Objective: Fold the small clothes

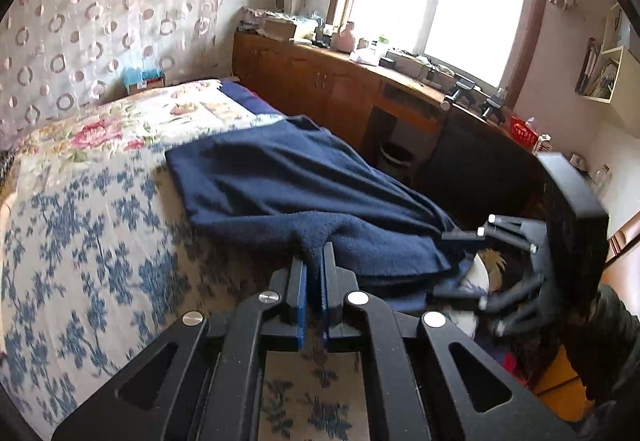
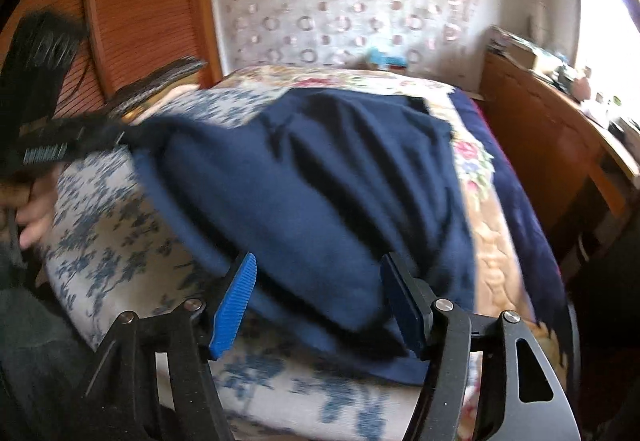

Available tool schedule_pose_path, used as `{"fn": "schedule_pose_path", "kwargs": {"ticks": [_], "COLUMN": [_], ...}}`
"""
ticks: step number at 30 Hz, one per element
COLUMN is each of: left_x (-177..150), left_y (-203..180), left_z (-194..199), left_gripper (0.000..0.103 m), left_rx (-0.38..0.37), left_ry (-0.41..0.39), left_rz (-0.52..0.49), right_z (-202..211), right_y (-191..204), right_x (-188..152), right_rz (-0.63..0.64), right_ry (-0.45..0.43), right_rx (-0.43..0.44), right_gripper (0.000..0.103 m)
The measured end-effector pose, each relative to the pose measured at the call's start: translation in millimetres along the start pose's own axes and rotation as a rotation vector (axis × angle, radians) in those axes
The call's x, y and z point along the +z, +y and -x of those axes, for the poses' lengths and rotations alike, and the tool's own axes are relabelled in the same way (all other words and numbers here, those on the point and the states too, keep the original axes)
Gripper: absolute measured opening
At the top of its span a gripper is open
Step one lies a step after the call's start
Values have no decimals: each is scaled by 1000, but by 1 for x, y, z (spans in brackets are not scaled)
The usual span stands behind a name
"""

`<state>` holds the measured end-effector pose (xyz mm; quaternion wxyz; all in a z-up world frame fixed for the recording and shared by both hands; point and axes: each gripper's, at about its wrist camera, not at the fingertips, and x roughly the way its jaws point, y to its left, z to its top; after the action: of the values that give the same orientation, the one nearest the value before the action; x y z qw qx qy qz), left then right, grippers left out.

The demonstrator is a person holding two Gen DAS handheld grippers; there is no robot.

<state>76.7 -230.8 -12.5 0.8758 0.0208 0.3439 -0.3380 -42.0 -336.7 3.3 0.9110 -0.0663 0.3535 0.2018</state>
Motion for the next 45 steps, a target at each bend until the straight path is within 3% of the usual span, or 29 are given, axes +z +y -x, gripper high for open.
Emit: {"fn": "schedule_pose_path", "kwargs": {"ticks": [3, 10, 29, 31, 36, 40, 45], "left_x": [2, 3, 5, 4, 2, 7, 25], "left_y": [4, 10, 13, 13, 16, 18, 34], "left_z": [0, 0, 2, 2, 0, 2, -8], "left_gripper": [6, 6, 6, 6, 6, 6, 6], "left_rx": [6, 18, 23, 23, 18, 40, 66], "left_ry": [-8, -17, -17, -14, 4, -2, -8], "left_rz": [5, 19, 30, 29, 31, 18, 28], "right_z": [-8, -30, -39, -39, -36, -29, -12], "right_y": [6, -10, -6, -10, -24, -24, -29], "right_x": [-2, -6, -13, -14, -13, 0, 53], "right_rz": [31, 45, 74, 69, 46, 94, 140], "right_ry": [23, 82, 110, 105, 101, 62, -58], "right_rx": [4, -84, -54, -50, -94, -119, -171], "right_gripper": [67, 67, 67, 59, 6, 5, 5]}}
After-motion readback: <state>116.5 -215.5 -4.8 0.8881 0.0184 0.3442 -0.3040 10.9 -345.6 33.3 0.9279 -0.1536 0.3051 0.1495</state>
